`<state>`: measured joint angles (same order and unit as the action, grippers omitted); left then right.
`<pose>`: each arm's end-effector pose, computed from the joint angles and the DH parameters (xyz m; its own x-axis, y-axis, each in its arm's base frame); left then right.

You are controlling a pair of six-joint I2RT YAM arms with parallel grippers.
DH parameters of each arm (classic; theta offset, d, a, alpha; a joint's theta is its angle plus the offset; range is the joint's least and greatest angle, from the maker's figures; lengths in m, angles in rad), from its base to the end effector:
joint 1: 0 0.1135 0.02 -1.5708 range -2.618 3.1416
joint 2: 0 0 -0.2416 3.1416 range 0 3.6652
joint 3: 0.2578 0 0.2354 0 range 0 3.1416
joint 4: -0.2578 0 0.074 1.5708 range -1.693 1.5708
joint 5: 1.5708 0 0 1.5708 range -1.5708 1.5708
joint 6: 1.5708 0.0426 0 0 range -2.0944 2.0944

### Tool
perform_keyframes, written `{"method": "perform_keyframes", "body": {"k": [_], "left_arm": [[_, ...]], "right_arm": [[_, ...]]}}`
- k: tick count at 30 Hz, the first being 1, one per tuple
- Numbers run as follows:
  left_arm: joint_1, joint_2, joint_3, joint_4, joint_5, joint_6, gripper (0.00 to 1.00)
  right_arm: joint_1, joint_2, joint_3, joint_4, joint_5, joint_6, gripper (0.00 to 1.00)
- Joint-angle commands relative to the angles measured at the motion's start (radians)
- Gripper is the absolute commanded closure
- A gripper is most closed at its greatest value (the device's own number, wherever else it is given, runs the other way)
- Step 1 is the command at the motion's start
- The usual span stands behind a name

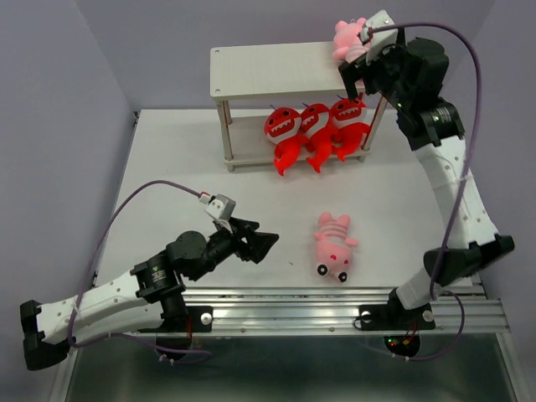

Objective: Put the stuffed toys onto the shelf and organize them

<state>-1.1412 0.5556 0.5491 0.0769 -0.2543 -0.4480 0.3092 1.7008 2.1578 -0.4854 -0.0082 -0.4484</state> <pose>0.0754 -0.1389 0.3076 -0.3095 -0.3311 -0.8914 0.7116 0.5413 -0.4480 0.3292 0.1055 0.5040 0.1109 -0.4197 -0.9009 -0.2930 0.8524 -0.4331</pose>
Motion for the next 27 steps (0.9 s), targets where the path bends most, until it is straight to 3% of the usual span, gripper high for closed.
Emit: {"method": "perform_keyframes", "body": {"k": [1,6,12,20,27], "left_arm": [[0.005,0.102,-0.018,0.092,0.065,-0.055,0.18],[0.005,0.279,-0.022,0.214,0.112,-0.147,0.18],[0.006,0.515,0.024,0.308,0.141,-0.253,0.18],[0.005,0.887,0.159,0.308,0.25,-0.345,0.18],[-0.005,1.061,0.29,0.342,0.308,-0.354,0.18]], "right_arm": [[0.01,-0.257,-0.22,-0.03,-0.272,-0.032,0.0],[-0.002,-0.455,-0.566,-0.108,-0.439,-0.019,0.0],[-0.022,-0.703,-0.959,-0.119,-0.507,0.034,0.0],[-0.042,-0.814,-1.213,-0.102,-0.481,0.079,0.0],[-0.088,-0.842,-1.29,-0.065,-0.506,0.102,0.0]]}}
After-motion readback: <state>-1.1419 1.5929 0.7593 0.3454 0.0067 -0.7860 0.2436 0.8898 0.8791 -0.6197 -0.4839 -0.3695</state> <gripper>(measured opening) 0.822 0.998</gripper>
